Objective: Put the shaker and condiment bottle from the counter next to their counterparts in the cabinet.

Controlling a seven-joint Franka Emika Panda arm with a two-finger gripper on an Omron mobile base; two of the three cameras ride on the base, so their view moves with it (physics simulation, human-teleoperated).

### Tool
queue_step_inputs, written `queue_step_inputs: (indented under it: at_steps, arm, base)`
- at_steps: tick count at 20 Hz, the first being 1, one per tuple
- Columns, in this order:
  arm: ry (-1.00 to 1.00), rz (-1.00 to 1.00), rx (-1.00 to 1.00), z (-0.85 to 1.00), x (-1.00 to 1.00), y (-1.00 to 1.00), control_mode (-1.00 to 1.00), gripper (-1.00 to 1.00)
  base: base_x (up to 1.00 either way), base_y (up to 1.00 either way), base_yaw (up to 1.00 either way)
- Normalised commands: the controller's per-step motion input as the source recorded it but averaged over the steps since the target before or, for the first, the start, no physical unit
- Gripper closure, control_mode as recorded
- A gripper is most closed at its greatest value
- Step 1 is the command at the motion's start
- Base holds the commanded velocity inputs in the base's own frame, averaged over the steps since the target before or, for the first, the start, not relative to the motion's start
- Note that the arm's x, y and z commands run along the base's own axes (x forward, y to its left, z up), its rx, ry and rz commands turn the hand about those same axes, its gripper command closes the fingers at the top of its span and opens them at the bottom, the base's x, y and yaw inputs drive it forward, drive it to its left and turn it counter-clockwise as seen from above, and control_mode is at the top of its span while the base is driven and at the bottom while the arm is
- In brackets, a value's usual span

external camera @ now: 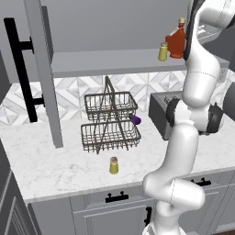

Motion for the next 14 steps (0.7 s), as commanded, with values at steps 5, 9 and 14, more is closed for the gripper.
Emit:
queue_step_inputs:
  at_steps: [5, 9, 14]
  arm:
    - [0.00, -0.03, 0.00, -0.05, 0.40, 0.00, -1.00, 1.00]
    - [0.00, -0.03, 0.01, 0.00, 0.32, -0.02, -1.00, 1.00]
    - [0.00, -0.02, 0.01, 0.00, 0.36, -0.01, -1.00, 1.00]
  base:
    - [0.00, 0.00, 0.00]
    - [0.00, 0.00, 0.00]
    - [0.00, 0.00, 0.00]
